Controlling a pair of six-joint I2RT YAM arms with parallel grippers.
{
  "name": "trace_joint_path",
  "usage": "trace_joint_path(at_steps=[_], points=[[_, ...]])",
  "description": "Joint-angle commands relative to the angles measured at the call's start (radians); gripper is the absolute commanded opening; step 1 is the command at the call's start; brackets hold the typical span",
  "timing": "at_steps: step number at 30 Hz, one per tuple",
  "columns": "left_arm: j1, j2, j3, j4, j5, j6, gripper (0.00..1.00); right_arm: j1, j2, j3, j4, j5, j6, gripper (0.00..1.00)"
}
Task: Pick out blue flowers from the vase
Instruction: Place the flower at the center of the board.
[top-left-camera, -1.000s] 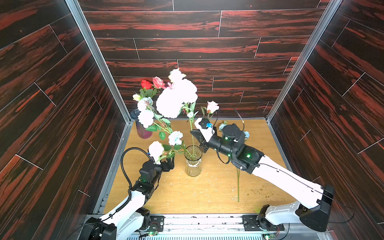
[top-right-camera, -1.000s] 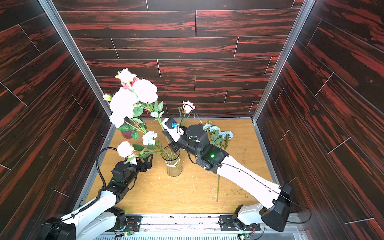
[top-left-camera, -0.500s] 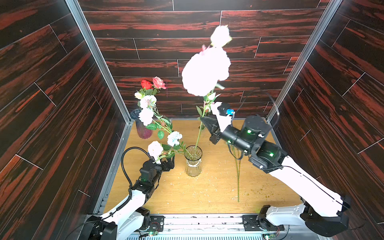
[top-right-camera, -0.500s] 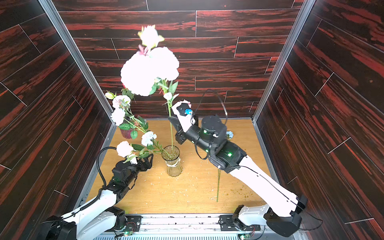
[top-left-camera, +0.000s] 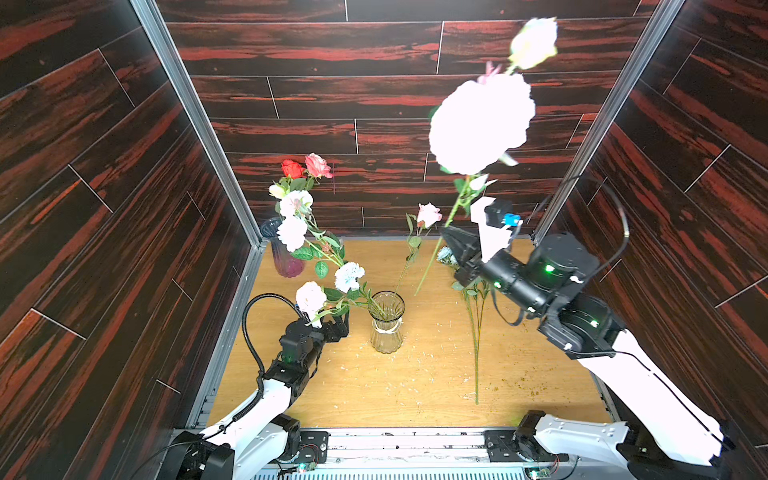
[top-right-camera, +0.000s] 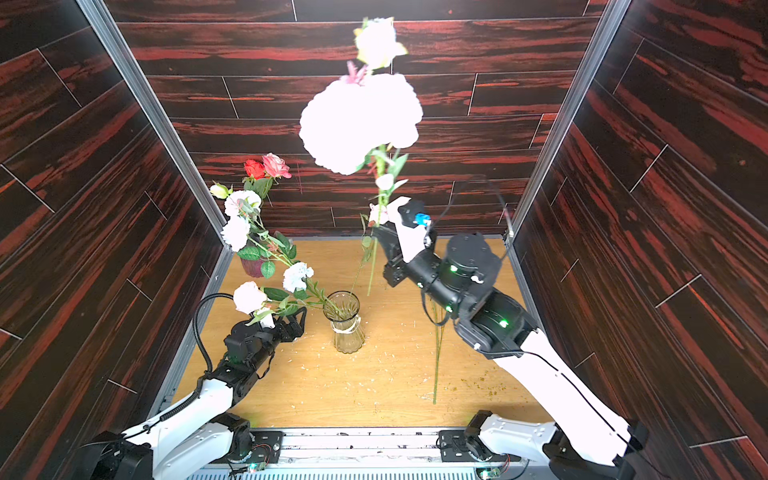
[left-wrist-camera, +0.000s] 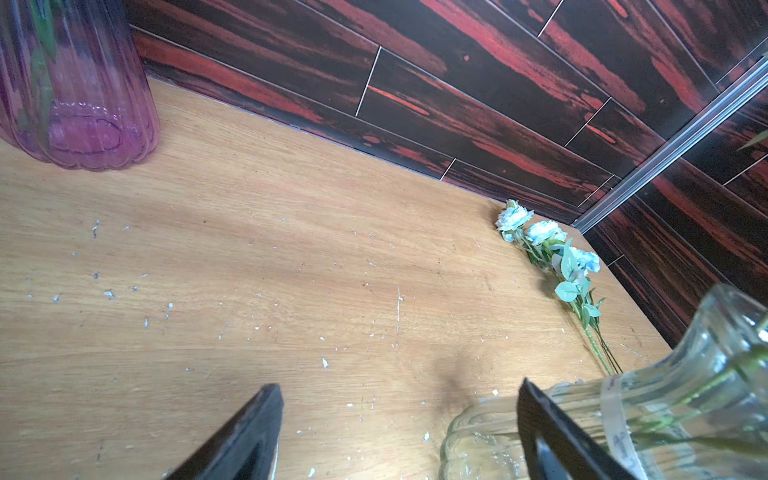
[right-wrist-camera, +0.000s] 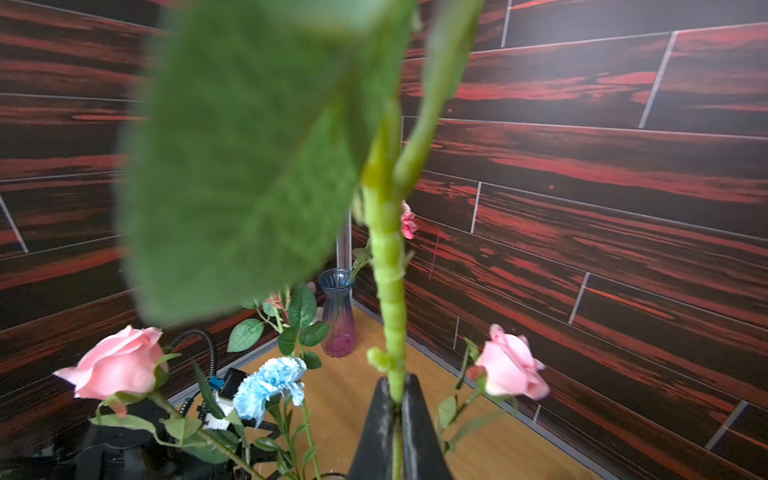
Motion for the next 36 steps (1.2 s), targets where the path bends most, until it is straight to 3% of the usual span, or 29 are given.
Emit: trace_joint_path(at_steps=[1,8,22,25,30,36], points=[[-0.003,0.003,0.026,0.0,-0.003,0.003,0.9,-0.025,-0.05,-0.045,-0.036,0.028,0.039,0.0],[-0.003,0.006,0.029,-0.002,-0.004,0.002,0.9,-0.12,-0.146,-0.171,-0.085,0.057,0.103,0.0],[-0.003,0.015,0.035,-0.005,-0.004,0.002,0.9,-0.455,-0.255,-0.411,-0.188,-0.06,0.231,0.0],[-0.003,0.014,0.035,-0.005,-0.003,0.001,0.9,-0.519,-0.24,-0.452,-0.198,-0.084,0.245,0.0],[-0.004,0.015,0.035,-0.007,-0.003,0.002,0.9,-0.632,-0.151,-0.499,-0.198,-0.258,0.269,0.0],[-0.004,0.016,0.037,-0.007,-0.004,0.002,0.9,-0.657,0.033,-0.459,-0.268,-0.344,0.247,0.0]])
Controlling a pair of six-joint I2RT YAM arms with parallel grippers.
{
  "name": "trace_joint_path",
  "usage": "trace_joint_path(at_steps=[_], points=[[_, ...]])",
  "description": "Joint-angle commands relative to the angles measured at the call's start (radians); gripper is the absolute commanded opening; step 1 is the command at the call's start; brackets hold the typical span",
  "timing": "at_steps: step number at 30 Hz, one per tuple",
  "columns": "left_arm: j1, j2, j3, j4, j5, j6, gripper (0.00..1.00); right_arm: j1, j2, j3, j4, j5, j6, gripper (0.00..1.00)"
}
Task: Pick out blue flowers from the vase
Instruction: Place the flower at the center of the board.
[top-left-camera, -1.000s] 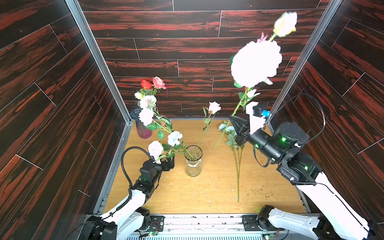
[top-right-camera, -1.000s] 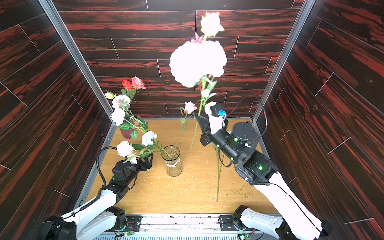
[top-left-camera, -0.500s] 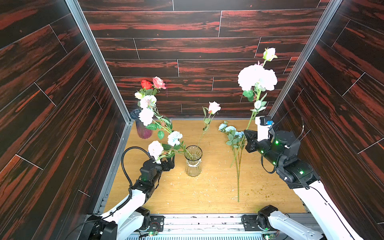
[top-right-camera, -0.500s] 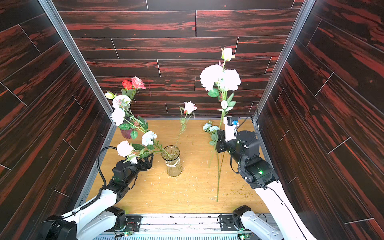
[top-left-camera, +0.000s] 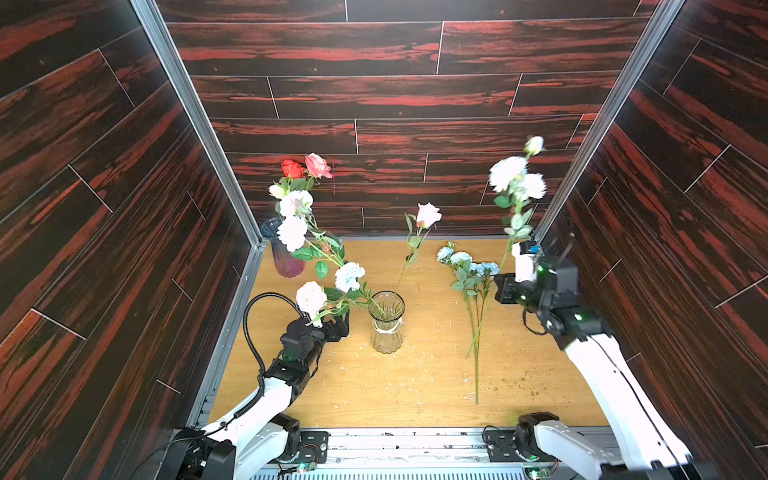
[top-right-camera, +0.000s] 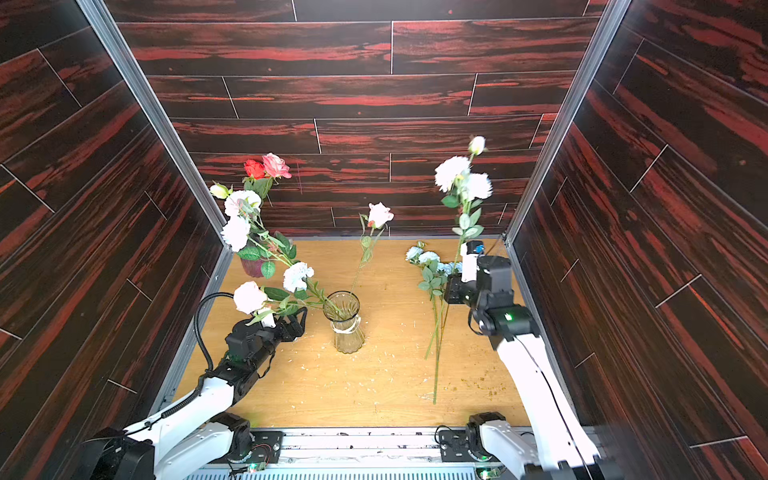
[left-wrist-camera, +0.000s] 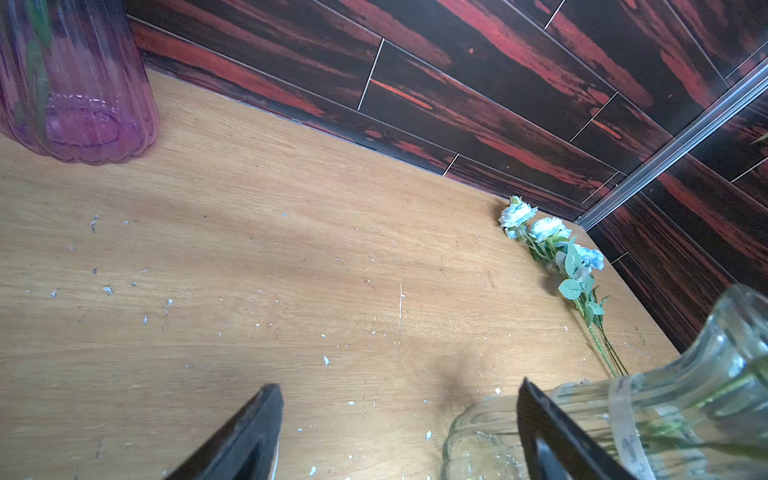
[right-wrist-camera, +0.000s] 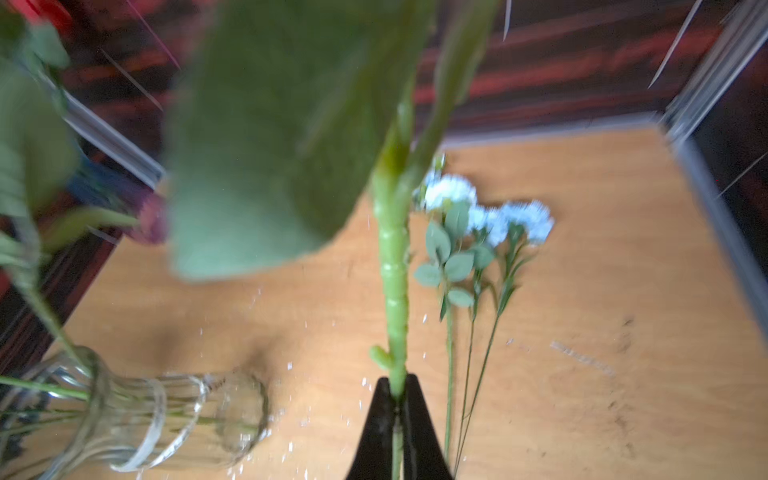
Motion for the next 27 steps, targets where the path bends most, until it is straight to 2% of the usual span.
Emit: trace_joint_path(at_steps=[1,8,15,27], points=[[-0.004,-0.003,0.028,-0.001,-0.004,0.003,0.9,-0.007,0.083,0.023,-0.048,-0.105,-0.006,0.0],[-0.004,0.001,0.03,-0.003,-0.003,0.003,0.9,-0.008,0.255,0.036,-0.052,-0.252,-0.02,0.0],[-0.004,0.003,0.032,-0.004,-0.004,0.004,0.9,-0.003,0.367,0.036,-0.053,-0.338,-0.031,0.0],[-0.003,0.004,0.033,-0.004,-0.002,0.004,0.9,0.112,0.626,0.188,-0.15,-0.202,-0.063,0.0]])
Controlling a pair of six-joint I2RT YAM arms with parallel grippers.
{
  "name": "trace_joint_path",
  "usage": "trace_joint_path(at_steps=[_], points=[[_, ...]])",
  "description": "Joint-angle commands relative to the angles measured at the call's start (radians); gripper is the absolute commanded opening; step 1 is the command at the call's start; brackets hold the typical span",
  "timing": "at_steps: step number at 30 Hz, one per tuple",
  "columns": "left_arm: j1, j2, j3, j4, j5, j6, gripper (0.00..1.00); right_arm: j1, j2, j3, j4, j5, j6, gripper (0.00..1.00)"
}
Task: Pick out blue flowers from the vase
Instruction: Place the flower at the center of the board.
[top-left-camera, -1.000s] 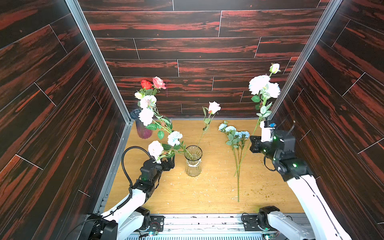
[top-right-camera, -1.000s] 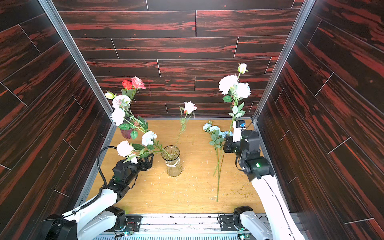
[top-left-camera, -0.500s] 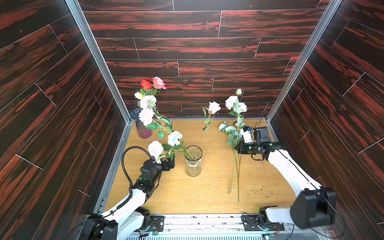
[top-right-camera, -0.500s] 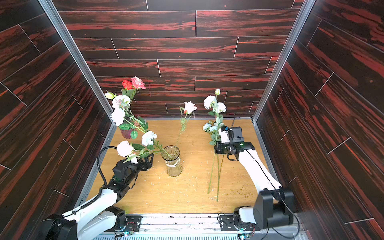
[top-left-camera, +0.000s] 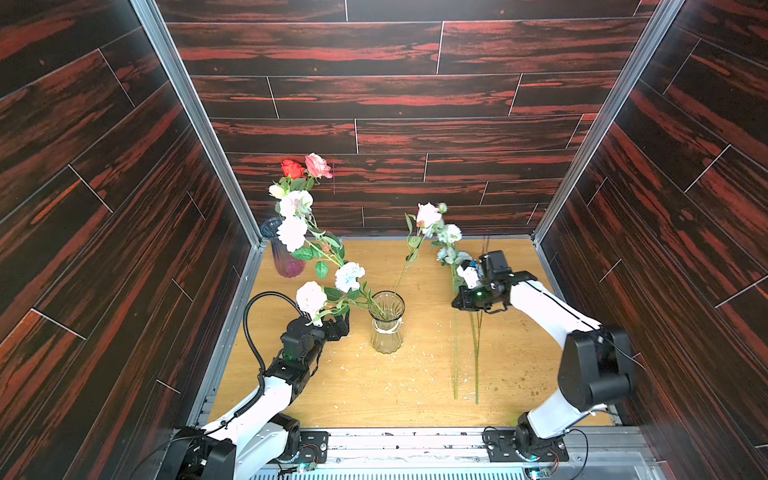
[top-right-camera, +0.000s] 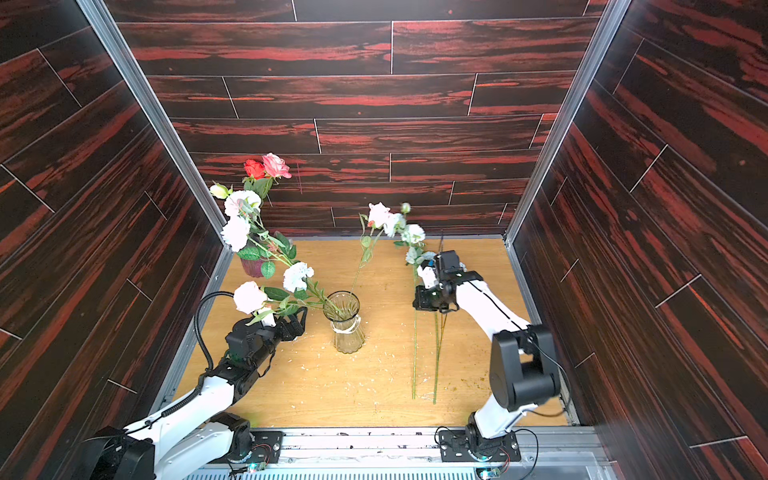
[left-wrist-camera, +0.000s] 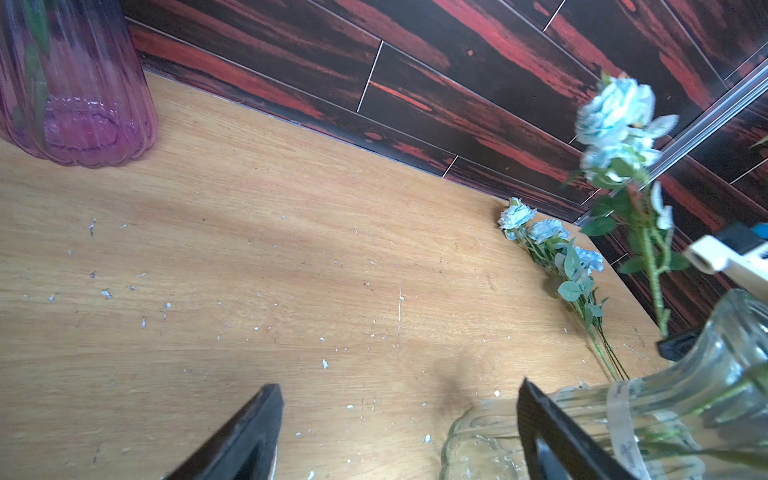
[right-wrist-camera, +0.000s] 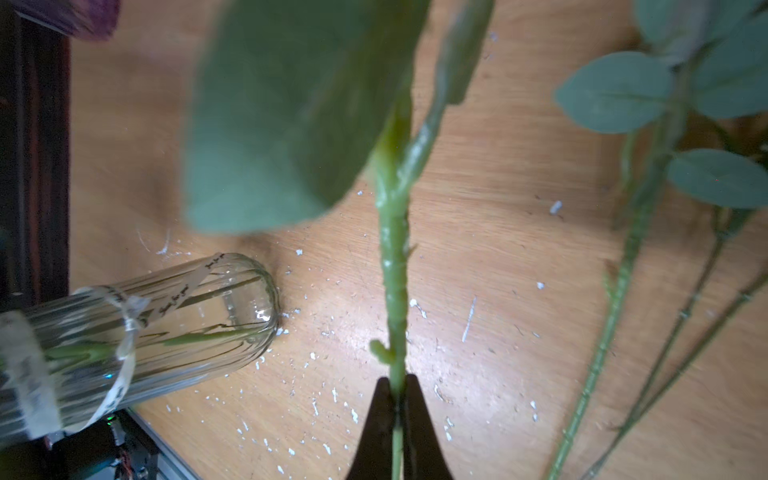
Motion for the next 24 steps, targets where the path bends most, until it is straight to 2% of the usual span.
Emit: trace_joint_path(at_steps=[1,10,18,24], points=[[-0.005,-0.004,0.024,-0.003,-0.003,0.004,0.9,0.021,0.077,0.051,-0.045,0.032,-0.018,0.0],[-0.003,-0.001,0.024,-0.003,-0.002,0.004,0.9,0.02,0.233,0.087,-0.048,0.066,-0.017,0.0],[-0.003,-0.002,0.024,-0.003,-0.002,0.004,0.9,0.018,0.273,0.073,-0.056,0.154,-0.015,0.0],[-0.004,-0.004,0.023,-0.003,-0.003,0.004,0.9,0.001,0.247,0.019,-0.028,0.175,0.015,0.0]])
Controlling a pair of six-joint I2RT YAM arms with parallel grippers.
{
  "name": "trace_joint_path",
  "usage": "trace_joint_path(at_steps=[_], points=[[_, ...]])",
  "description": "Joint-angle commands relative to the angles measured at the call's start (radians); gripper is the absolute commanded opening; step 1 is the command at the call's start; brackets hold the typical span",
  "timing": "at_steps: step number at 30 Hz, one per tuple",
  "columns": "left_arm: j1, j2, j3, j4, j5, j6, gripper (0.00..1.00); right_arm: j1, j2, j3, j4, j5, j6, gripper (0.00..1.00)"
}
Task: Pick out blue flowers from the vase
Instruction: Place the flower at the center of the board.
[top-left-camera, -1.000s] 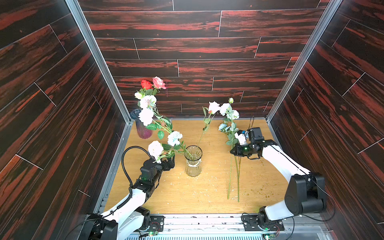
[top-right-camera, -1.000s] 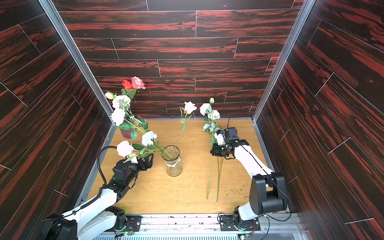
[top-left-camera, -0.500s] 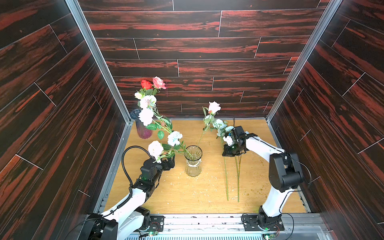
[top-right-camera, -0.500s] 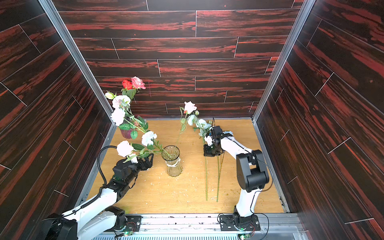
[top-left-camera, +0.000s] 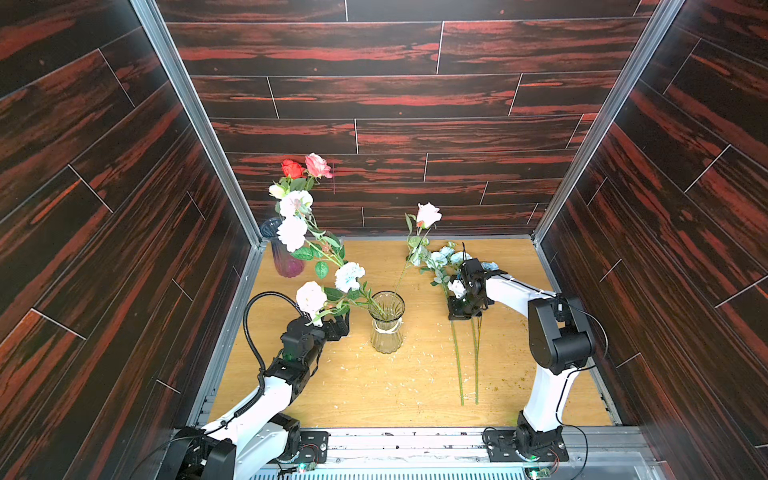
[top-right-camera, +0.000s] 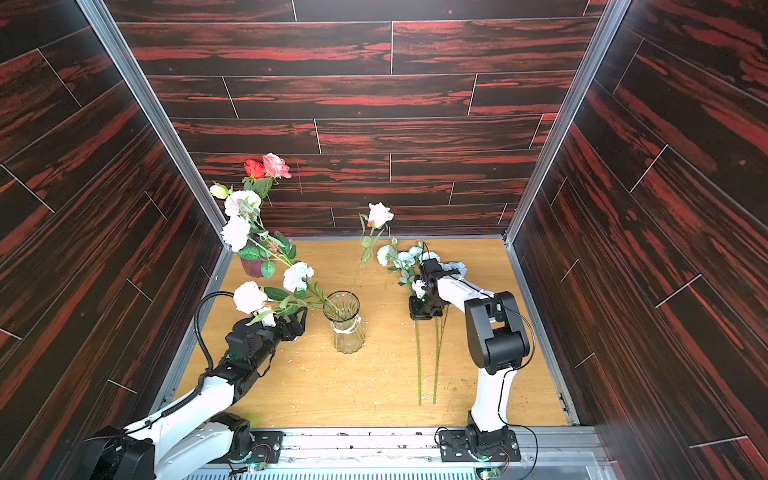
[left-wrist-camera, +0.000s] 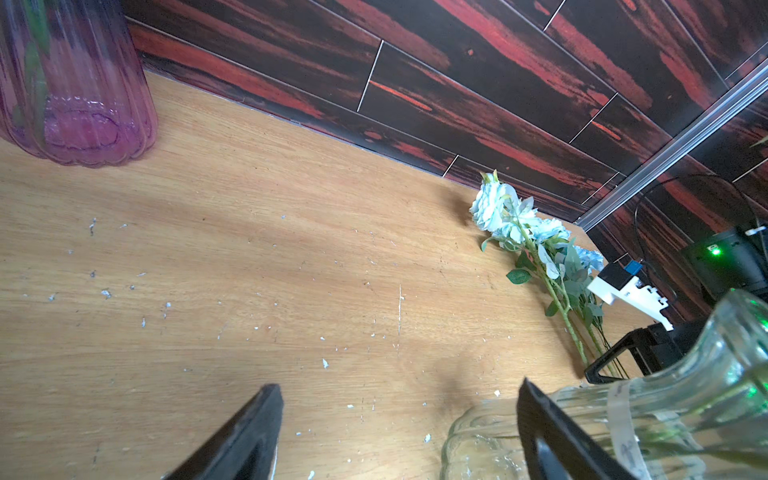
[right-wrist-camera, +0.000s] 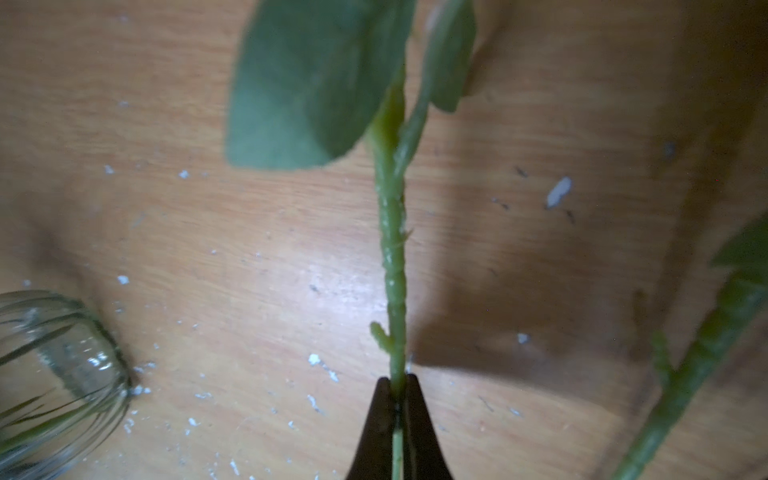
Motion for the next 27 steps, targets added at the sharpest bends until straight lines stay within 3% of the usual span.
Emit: trace_joint_path(at_steps=[1,7,13,21,27], points=[[-0.004,-0.004,0.023,-0.002,-0.003,0.004,0.9,-0.012,-0.008,-0.034,0.006,0.039,0.016,0.0],[-0.004,-0.004,0.023,-0.002,-0.004,0.004,0.9,-0.03,-0.022,-0.051,0.017,0.06,0.027,0.0],[-0.003,-0.004,0.023,-0.002,-0.004,0.004,0.9,-0.029,-0.044,-0.052,0.035,0.062,0.032,0.11],[-0.004,-0.006,0.021,-0.002,-0.004,0.004,0.9,-0.03,-0.103,-0.084,0.078,0.08,0.035,0.14],[-0.004,-0.007,0.021,-0.002,-0.005,0.004,0.9,-0.026,-0.218,-0.136,0.133,0.099,0.039,0.3]])
